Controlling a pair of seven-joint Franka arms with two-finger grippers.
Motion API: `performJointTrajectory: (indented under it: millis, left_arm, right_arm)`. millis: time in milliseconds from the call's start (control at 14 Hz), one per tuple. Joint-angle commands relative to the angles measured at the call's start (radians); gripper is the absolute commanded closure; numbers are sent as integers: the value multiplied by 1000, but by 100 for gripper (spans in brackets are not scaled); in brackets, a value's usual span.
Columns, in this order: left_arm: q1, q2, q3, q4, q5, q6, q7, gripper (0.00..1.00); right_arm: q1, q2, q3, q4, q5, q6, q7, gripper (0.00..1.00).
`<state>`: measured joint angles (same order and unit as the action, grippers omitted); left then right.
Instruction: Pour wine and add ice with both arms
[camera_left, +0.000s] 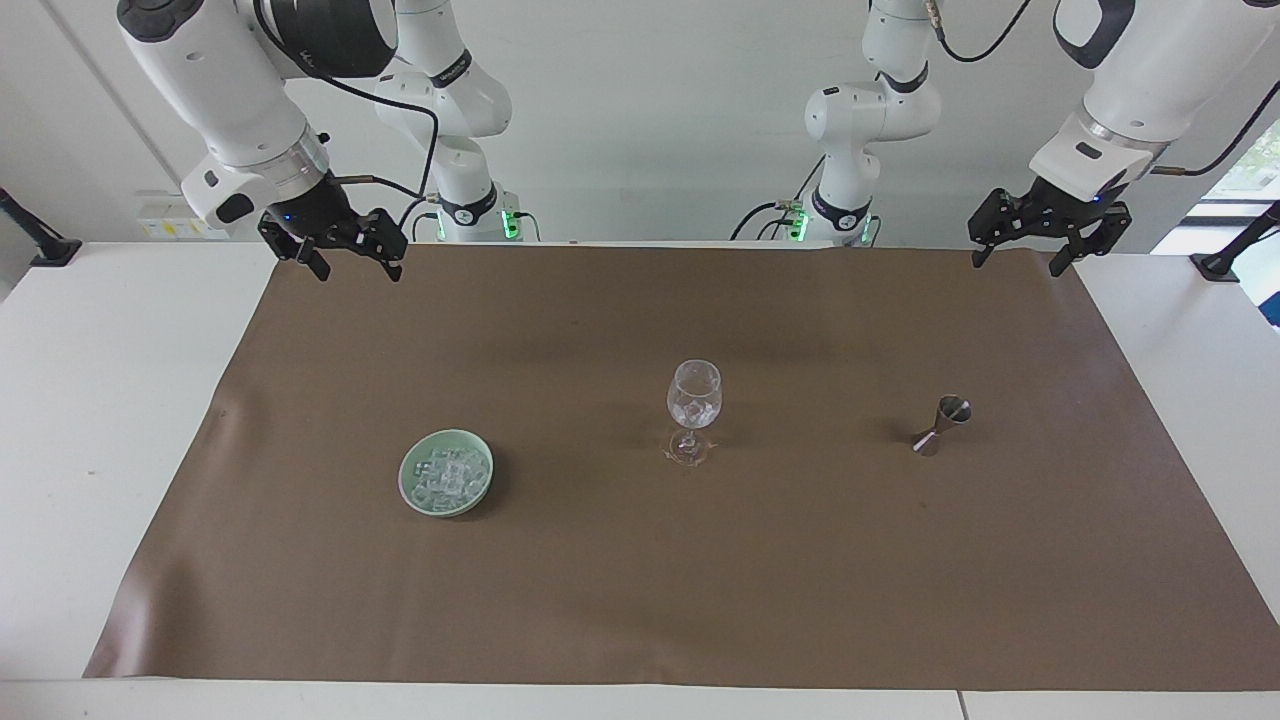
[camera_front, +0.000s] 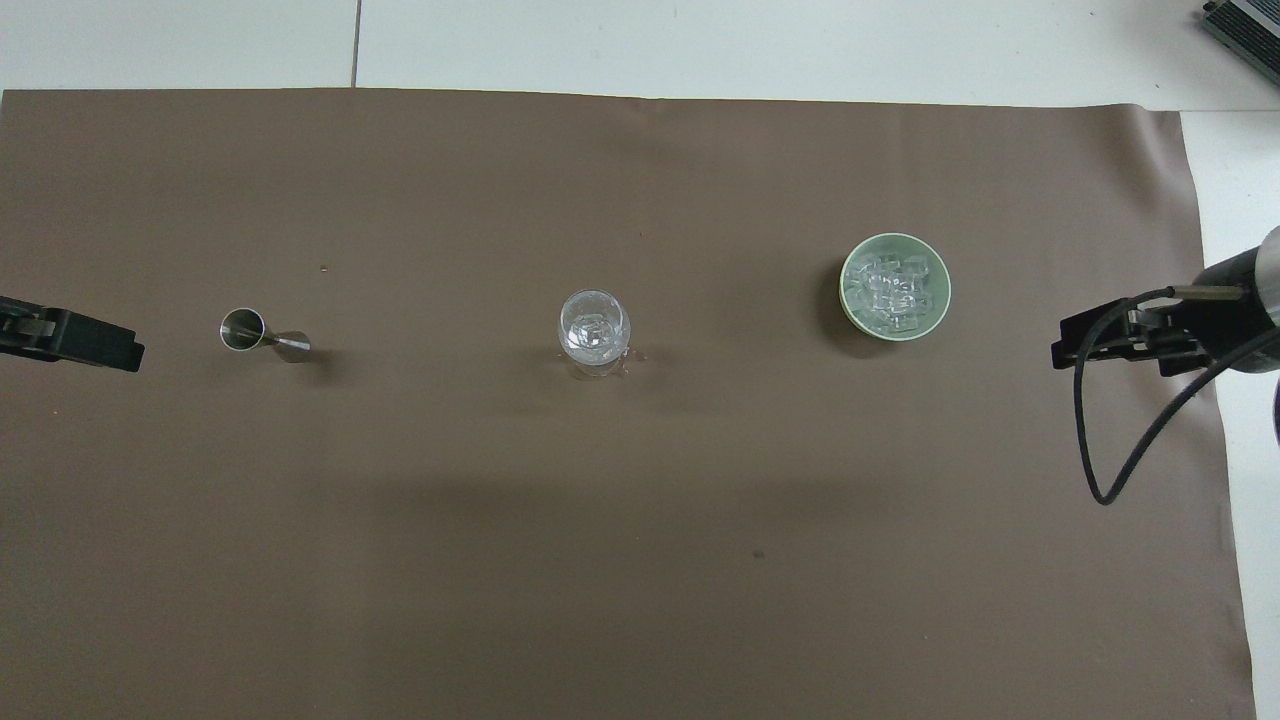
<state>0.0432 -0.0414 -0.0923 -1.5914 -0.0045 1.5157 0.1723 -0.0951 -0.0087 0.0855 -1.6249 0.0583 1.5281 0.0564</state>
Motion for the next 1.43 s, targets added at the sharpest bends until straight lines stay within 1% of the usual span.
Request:
performJointTrajectory:
  millis: [0, 214, 285, 428, 642, 927, 1355]
  left_arm:
    - [-11, 8, 6, 14, 27, 6, 12, 0]
    - [-14, 6, 3, 8, 26, -6, 9, 0]
    - [6, -1, -21, -5, 24, -5, 10, 0]
    - [32, -3, -52, -13, 24, -9, 12, 0]
    - [15, -29, -49, -51, 23, -14, 10, 0]
    - [21, -34, -49, -38, 23, -40, 10, 0]
    - [26, -52, -43, -33, 17, -38, 7, 0]
  right_arm:
    - [-28, -19, 8, -23, -23, 4, -40, 0]
    - [-55, -19, 5, -10, -34, 1, -59, 0]
    - [-60, -20, 2, -9, -46, 4, -88, 0]
    - [-57, -19, -36, -3, -51, 0, -141, 0]
    - [-58, -22, -46, -4, -51, -14, -165, 0]
    - [-54, -23, -44, -1, -51, -5, -162, 0]
    - [-54, -20, -47, 10, -51, 3, -152, 0]
